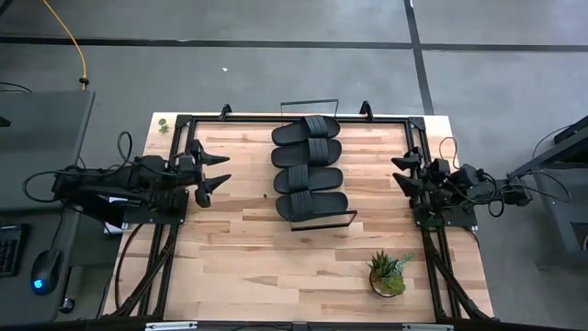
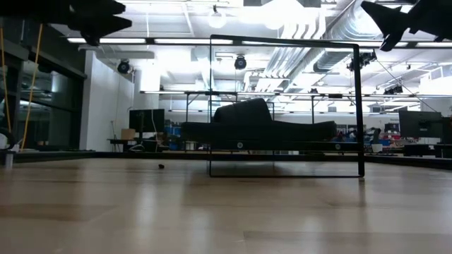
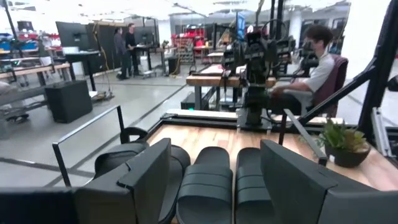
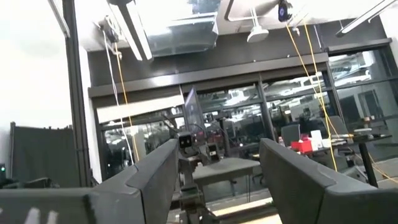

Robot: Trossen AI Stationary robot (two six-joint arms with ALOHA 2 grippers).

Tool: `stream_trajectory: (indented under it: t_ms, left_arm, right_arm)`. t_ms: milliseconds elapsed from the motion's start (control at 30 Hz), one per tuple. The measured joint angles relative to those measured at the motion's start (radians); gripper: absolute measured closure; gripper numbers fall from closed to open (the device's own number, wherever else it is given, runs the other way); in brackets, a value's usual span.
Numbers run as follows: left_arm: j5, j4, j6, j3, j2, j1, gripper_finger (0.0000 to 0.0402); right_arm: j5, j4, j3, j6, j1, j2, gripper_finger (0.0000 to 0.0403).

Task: Pick and place slides into the shelf
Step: Return to Home Position

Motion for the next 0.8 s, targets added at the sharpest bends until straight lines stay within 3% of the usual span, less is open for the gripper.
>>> stream_trajectory:
  t_ms: [433, 800]
  left_arm:
    - [0.003, -0.012, -0.001, -0.129, -0.227, 0.000, 0.0172]
    - [0.009, -0.032, -0.006, -0.193, -0.340, 0.000, 0.0172]
  right_arm:
    - [0.001, 0.051, -0.054, -0.015, 0.000, -0.002, 0.0187]
    - [0.003, 0.021, -0.054, -0.034, 0.000, -0.002, 0.0187]
